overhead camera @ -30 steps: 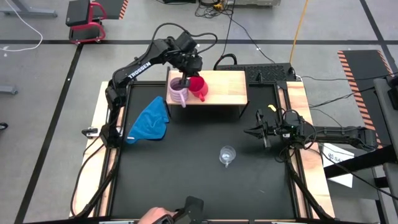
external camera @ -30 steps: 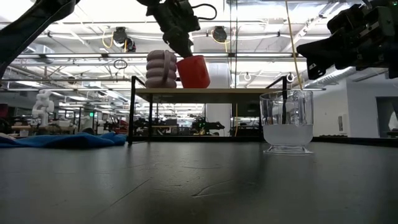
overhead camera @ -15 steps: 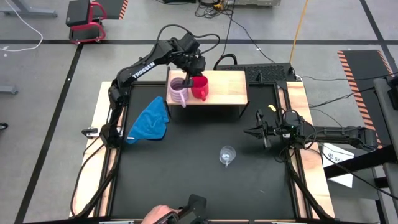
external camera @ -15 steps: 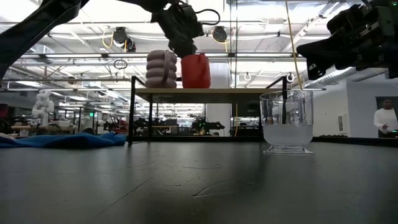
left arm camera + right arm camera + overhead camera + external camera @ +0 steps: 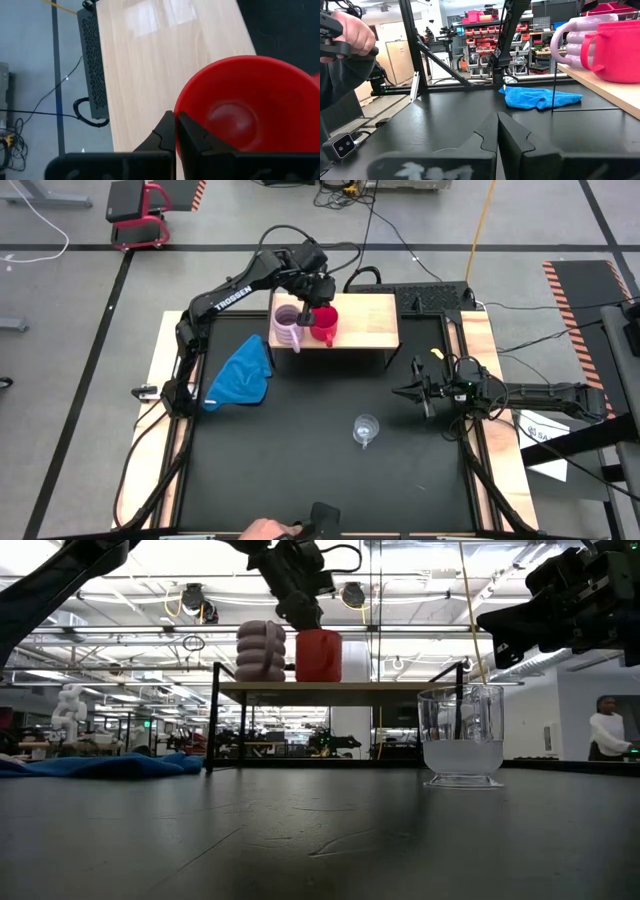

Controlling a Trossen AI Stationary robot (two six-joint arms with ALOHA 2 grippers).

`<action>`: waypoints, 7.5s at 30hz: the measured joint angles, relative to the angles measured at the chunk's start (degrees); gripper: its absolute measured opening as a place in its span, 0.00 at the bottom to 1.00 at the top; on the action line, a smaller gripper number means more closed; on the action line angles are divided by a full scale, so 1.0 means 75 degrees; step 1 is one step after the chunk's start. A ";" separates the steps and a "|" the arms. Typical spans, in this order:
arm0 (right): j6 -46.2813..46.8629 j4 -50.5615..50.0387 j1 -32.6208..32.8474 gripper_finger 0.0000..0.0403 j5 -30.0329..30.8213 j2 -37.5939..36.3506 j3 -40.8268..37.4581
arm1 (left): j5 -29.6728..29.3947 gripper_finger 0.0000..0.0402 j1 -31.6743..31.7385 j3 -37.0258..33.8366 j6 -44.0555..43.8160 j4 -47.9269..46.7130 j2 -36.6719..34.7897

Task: Stack small to large cups/mugs on shelf
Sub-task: Put the red mug on the shelf

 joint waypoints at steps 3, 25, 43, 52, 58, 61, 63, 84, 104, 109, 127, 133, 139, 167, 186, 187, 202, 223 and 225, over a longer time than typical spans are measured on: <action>-0.0002 0.0000 0.0000 0.00 0.0000 0.0000 0.0000 | -0.0035 0.01 -0.0025 -0.0003 -0.0060 -0.0013 0.0000; -0.0003 -0.0060 0.0000 0.00 0.0000 0.0000 0.0001 | -0.0039 0.01 -0.0042 -0.0015 -0.0339 -0.0062 0.0003; 0.0048 -0.0061 0.0000 0.00 0.0000 0.0000 0.0001 | 0.0018 0.13 -0.0049 -0.0086 -0.0436 -0.0331 0.0105; 0.0055 -0.0061 0.0000 0.00 -0.0003 0.0035 0.0000 | 0.0047 0.22 -0.0046 -0.0050 -0.0271 -0.0215 0.0061; 0.0055 -0.0061 0.0000 0.00 0.0000 0.0035 0.0000 | -0.0320 0.17 -0.0115 -0.0047 -0.0100 -0.0149 0.0055; 0.0052 -0.0061 0.0000 0.00 0.0000 0.0035 0.0003 | -0.0426 0.11 -0.0176 -0.0044 -0.0054 -0.0111 0.0047; 0.0036 -0.0061 0.0000 0.00 0.0000 0.0035 0.0000 | -0.0481 0.06 -0.0209 -0.0043 -0.0065 -0.0073 0.0047; 0.0055 -0.0132 0.0000 0.00 0.0000 0.0035 0.0001 | -0.0980 0.01 -0.0343 -0.0026 -0.0371 -0.0237 0.0032; 0.0061 -0.0128 0.0000 0.00 -0.0003 0.0035 0.0000 | 0.0245 0.24 -0.0329 -0.0015 -0.1785 -0.0480 -0.0153; 0.0061 -0.0125 0.0000 0.00 -0.0003 0.0035 0.0000 | 0.1319 0.33 -0.0270 -0.0015 -0.2409 -0.0454 -0.0230; 0.0117 -0.0143 0.0000 0.00 -0.0006 0.0035 0.0001 | 0.2011 0.33 -0.0215 -0.0015 -0.5024 0.0567 -0.0230; 0.0117 -0.0143 0.0000 0.00 -0.0006 0.0032 0.0000 | 0.1751 0.33 -0.0077 -0.0015 -0.5642 0.0550 -0.0230; 0.0117 -0.0112 0.0000 0.00 -0.0006 0.0032 0.0002 | 0.1609 0.33 0.0068 -0.0015 -0.5701 0.0268 -0.0230; 0.0256 0.0122 0.0000 0.00 -0.0006 0.0032 0.0000 | 0.1232 0.33 0.0214 -0.0017 -0.6301 0.0037 -0.0227; 0.0204 0.0016 0.0000 0.00 -0.0006 0.0032 0.0003 | 0.1847 0.36 0.0094 -0.0017 -0.5752 0.0317 -0.0224; 0.0204 -0.0036 0.0000 0.00 -0.0006 0.0032 0.0003 | 0.1847 0.38 0.0094 -0.0017 -0.5756 0.0317 -0.0224; 0.0172 -0.0119 0.0000 0.00 -0.0006 0.0035 0.0001 | 0.1698 0.65 0.0108 -0.0023 -0.6165 -0.0044 -0.0214; 0.0227 -0.0117 0.0000 0.00 -0.0006 0.0035 0.0000 | 0.1428 0.63 0.0179 -0.0770 -0.6790 0.0895 -0.0050; 0.0228 -0.0117 0.0000 0.00 -0.0006 0.0034 0.0002 | 0.1567 0.63 0.0178 -0.1081 -0.6868 0.1281 -0.0055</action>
